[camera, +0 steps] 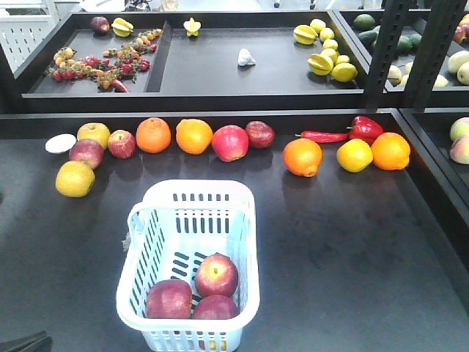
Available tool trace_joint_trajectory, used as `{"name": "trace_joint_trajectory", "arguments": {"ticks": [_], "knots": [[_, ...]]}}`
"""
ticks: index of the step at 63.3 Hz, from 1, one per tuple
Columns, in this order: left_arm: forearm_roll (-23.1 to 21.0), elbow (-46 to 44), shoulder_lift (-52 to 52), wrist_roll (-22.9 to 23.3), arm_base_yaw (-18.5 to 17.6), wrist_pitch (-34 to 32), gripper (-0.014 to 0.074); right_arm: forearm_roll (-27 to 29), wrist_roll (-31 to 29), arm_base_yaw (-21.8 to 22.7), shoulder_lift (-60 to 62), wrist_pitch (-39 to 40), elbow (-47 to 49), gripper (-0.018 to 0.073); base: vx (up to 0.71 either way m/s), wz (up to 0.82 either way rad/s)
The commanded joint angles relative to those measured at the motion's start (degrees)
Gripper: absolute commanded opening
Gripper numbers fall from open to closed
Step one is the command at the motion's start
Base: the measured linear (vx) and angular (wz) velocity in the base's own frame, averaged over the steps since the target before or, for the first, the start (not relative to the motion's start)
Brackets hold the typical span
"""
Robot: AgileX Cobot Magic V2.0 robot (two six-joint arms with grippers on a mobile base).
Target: Pick three apples into basket with both arms
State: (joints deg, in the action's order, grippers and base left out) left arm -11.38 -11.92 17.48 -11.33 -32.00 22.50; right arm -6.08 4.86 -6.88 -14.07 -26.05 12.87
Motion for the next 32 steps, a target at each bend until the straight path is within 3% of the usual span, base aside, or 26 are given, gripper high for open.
{"name": "trace_joint_trajectory", "arguments": {"ticks": [1, 32], "knots": [[-0.73, -1.64, 0.40, 0.44, -0.13, -3.91, -0.0006, -0.34, -0.08, 0.44, -0.47, 4.86, 1.48, -0.0009, 0.00, 0.00], [-0.73, -1.64, 0.40, 0.44, -0.13, -3.98, -0.0006, -0.34, -0.08, 0.44, -0.47, 4.48, 1.48, -0.0009, 0.00, 0.00]]}}
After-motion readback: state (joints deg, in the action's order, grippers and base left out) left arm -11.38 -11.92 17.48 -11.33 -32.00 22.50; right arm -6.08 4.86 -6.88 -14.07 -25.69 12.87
